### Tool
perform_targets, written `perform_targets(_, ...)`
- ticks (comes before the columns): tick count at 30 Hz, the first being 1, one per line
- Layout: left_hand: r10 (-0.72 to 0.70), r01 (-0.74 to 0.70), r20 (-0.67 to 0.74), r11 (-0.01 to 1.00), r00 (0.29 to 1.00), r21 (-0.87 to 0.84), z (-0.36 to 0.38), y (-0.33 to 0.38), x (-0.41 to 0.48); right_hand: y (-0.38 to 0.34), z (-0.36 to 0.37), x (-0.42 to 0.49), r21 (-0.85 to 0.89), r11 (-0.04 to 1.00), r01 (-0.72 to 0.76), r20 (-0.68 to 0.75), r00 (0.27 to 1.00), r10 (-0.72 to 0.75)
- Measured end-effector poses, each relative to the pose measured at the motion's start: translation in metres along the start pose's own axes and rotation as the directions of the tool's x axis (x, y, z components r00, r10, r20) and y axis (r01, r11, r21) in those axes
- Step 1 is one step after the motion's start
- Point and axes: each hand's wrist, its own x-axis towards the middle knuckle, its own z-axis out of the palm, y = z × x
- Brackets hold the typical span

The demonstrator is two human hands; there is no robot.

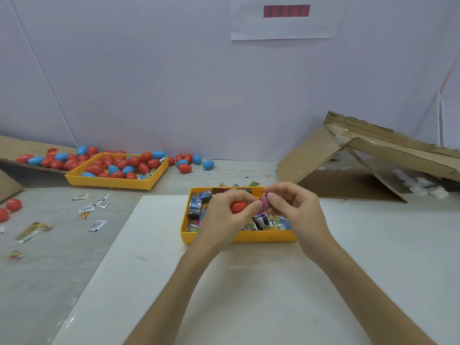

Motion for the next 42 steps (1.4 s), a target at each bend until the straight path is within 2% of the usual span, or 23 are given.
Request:
perform_targets(8, 0.017, -0.022, -0.057, 0.996, 0.998, -0.083, 0.001, 0.000, 0.000, -0.006, -0.002, 0.000, 0.077, 0.995, -0.071, 0.192, 0.980, 0.055)
perform_targets(13, -0.014, 0.009, -0.029, 0.989, 0.999, -0.147, 0.001, 0.001, 0.001, -0.008, -0.006, -0.001, 0.088, 0.992, -0.088, 0.265, 0.962, 0.062)
perform_targets(20, 0.021, -0.023, -0.019, 0.994, 1.000, -0.111, 0.001, 0.004, 0.000, -0.004, -0.004, 0.001, 0.034, 0.994, -0.102, 0.146, 0.985, 0.096)
perform_targets(28, 0.253, -0.229, -0.145, 0.960, 0.956, 0.162, 0.008, -0.002, -0.004, -0.002, -0.002, 0.000, 0.025, 0.998, -0.050, 0.058, 0.997, 0.049)
perform_targets(34, 0.325, -0.258, -0.250, 0.929, 0.912, 0.267, 0.007, 0.001, -0.005, 0.000, 0.000, -0.001, -0.166, 0.983, 0.073, -0.006, 0.997, -0.075)
perform_targets(42, 0.375, -0.304, -0.296, 0.917, 0.879, 0.259, 0.011, 0.004, -0.007, 0.005, 0.004, -0.004, -0.307, 0.943, 0.128, -0.046, 0.988, -0.149)
